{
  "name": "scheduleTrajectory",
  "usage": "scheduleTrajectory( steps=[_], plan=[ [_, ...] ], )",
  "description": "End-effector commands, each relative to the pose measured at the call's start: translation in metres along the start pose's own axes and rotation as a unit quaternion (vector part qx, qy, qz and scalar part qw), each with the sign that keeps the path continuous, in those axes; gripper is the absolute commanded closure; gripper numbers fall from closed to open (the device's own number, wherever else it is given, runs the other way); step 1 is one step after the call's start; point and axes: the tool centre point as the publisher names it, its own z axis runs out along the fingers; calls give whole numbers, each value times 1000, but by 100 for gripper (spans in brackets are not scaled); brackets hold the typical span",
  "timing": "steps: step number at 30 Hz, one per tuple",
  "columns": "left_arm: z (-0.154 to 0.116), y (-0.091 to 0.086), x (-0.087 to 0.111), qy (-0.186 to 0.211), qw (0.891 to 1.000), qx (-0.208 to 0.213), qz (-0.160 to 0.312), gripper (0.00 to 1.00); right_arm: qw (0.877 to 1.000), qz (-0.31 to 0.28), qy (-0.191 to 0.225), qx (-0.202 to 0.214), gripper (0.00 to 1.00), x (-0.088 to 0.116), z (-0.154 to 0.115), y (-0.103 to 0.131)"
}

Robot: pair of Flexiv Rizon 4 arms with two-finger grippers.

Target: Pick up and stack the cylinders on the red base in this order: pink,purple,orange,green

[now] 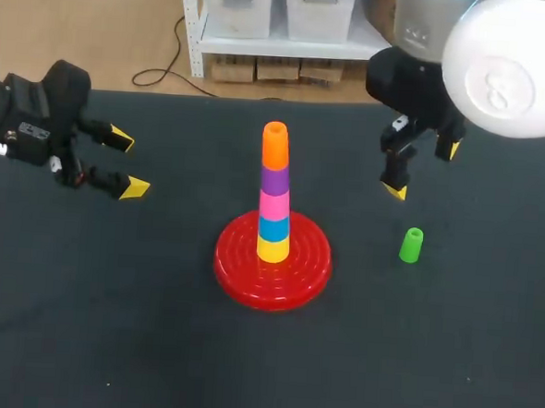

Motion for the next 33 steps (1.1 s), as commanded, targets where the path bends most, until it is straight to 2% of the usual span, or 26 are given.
scheduleTrajectory(
  steps=[1,8,12,17,20,27,33],
  plan=[
    [1,1,-1,3,1000,1,-1,0,1000,1,-4,1,0,3,1,1],
    [1,1,-1,3,1000,1,-1,0,1000,-3,-8,-3,0,1,0,4],
    [1,1,-1,3,1000,1,-1,0,999,-4,-45,-15,0,3,0,6],
    [1,1,-1,3,1000,1,-1,0,996,3,-86,-29,0,10,9,-5],
    [1,1,-1,3,1000,1,-1,0,996,9,-82,-27,0,14,23,-12],
    [1,1,-1,3,1000,1,-1,0,999,12,-34,-28,0,16,59,-17],
    [1,1,-1,3,1000,1,-1,0,999,10,-21,-33,0,11,74,-15]
  ],
)
